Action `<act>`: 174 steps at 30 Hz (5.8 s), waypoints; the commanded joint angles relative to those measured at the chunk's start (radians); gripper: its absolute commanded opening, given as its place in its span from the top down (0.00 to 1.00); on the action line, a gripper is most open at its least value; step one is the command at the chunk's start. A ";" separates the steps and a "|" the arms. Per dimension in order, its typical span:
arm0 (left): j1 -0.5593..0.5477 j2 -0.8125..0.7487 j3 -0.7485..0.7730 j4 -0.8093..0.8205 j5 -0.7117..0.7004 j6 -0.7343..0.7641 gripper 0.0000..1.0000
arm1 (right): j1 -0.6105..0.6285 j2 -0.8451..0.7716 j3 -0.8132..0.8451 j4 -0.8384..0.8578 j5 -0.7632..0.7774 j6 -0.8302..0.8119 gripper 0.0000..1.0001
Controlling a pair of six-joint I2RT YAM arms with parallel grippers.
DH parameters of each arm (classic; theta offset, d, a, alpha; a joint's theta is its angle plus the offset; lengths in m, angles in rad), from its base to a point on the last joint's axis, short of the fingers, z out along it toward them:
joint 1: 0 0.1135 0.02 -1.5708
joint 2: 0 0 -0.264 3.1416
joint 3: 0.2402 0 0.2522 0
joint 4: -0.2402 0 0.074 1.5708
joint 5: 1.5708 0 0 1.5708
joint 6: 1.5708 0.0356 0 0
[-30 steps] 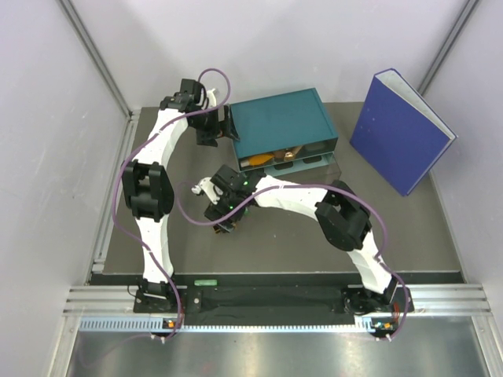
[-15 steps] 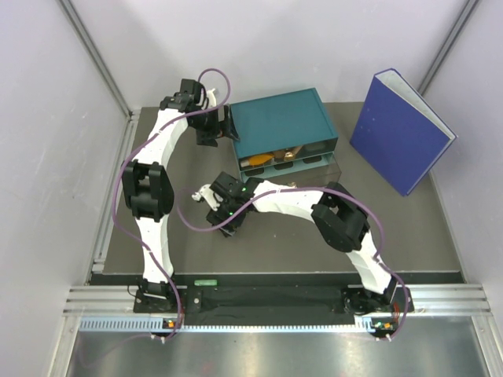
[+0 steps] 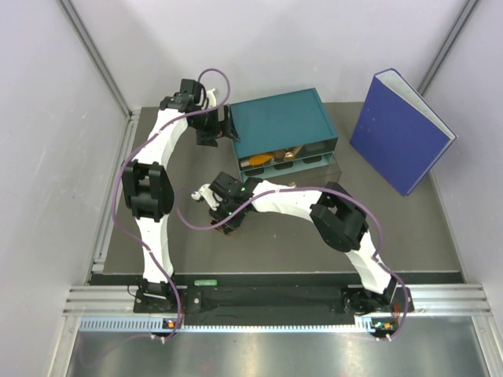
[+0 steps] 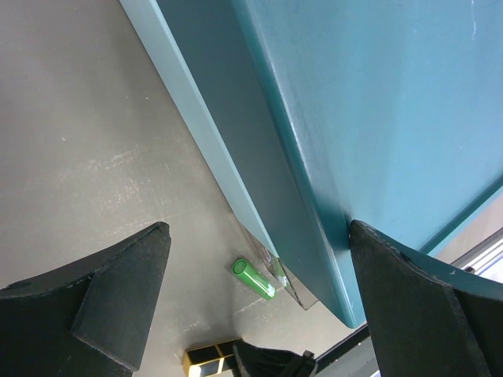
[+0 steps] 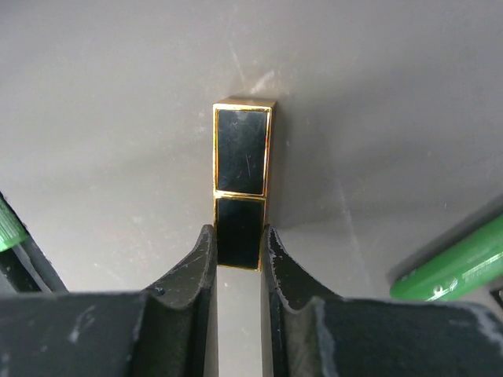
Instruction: Organize the makeup
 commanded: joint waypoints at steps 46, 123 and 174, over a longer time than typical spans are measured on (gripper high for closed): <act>0.031 0.030 0.028 -0.045 -0.097 0.026 0.01 | -0.181 -0.313 -0.120 0.022 0.575 -0.055 0.32; 0.033 0.001 0.015 -0.030 -0.069 0.021 0.01 | -0.068 -0.140 -0.027 -0.004 0.109 0.157 1.00; 0.034 -0.091 -0.070 -0.015 -0.065 0.029 0.01 | -0.252 -0.169 -0.038 0.119 0.437 0.226 0.38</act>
